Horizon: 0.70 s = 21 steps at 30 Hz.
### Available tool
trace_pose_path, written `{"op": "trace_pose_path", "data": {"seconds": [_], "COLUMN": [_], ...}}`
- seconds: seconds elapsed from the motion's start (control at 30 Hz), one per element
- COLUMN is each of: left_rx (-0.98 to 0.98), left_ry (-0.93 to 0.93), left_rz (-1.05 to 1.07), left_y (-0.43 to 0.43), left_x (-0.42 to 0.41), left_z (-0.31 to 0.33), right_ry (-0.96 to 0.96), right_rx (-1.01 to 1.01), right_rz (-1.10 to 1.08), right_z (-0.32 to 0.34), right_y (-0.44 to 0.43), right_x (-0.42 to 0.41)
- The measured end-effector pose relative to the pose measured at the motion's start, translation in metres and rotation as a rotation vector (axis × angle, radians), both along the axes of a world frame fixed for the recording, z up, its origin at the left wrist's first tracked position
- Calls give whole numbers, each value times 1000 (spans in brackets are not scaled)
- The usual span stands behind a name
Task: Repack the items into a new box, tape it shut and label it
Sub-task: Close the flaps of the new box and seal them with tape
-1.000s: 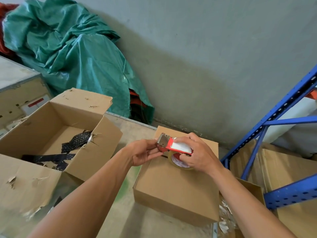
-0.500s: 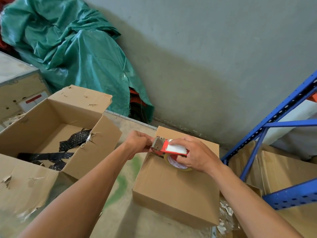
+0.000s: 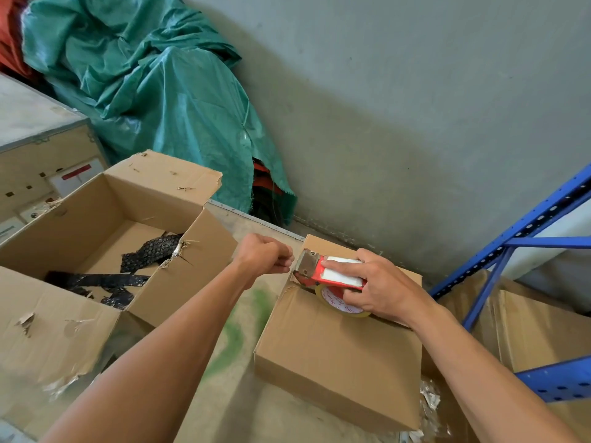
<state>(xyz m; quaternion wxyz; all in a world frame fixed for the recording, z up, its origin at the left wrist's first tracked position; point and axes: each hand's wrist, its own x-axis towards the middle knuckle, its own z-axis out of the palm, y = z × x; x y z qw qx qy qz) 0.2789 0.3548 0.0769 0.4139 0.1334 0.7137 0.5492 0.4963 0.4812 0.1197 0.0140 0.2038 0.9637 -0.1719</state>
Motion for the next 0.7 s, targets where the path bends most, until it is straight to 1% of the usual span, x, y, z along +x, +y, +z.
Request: {"op": "trace_pose_path", "data": {"seconds": [0.37, 0.53, 0.7], "left_rx": [11, -39, -122], "left_ry": [59, 74, 28], "left_rz": [-25, 26, -5], "left_y": [7, -10, -15], "left_x": [15, -3, -4], "left_z": [-6, -20, -42], "right_ry": [-38, -101, -119], "right_rx": [-28, -11, 5], "right_rz": [-26, -15, -33], "right_z": [1, 4, 3], "right_y": [7, 12, 8], "right_x": [21, 30, 25]}}
